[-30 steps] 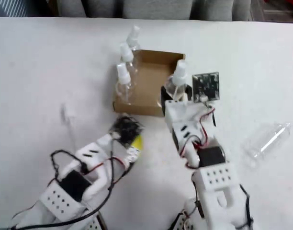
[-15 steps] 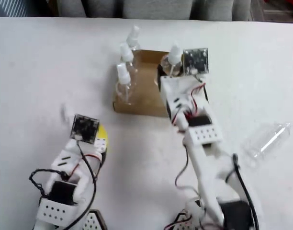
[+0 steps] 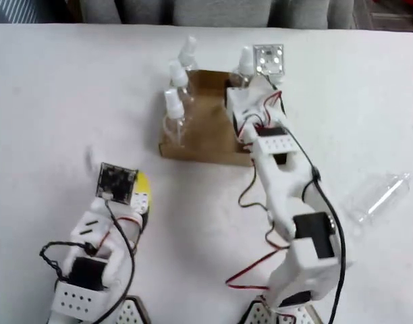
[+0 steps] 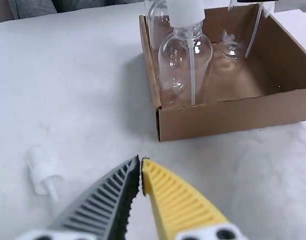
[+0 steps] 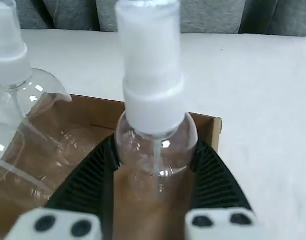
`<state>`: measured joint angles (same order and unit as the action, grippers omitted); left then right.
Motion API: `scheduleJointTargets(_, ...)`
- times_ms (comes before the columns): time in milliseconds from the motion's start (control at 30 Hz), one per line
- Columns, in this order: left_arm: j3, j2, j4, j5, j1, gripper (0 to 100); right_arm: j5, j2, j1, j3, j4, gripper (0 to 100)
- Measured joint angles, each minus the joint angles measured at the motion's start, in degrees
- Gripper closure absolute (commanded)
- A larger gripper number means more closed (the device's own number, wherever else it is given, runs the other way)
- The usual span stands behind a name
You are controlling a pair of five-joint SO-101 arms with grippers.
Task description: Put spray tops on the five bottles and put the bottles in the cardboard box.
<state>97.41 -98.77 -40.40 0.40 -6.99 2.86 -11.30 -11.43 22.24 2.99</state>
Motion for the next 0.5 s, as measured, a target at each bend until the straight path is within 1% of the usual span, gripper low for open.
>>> scheduleJointTargets(300, 0.0, 0.0, 0.0, 0.0, 0.0, 98, -0.3, -3.5, 0.4, -2.7, 0.0, 97.8)
scheduleJointTargets(500, 0.0, 0.0, 0.0, 0.0, 0.1, 98, -4.5, -5.9, 0.3, -3.7, -1.1, 98.1)
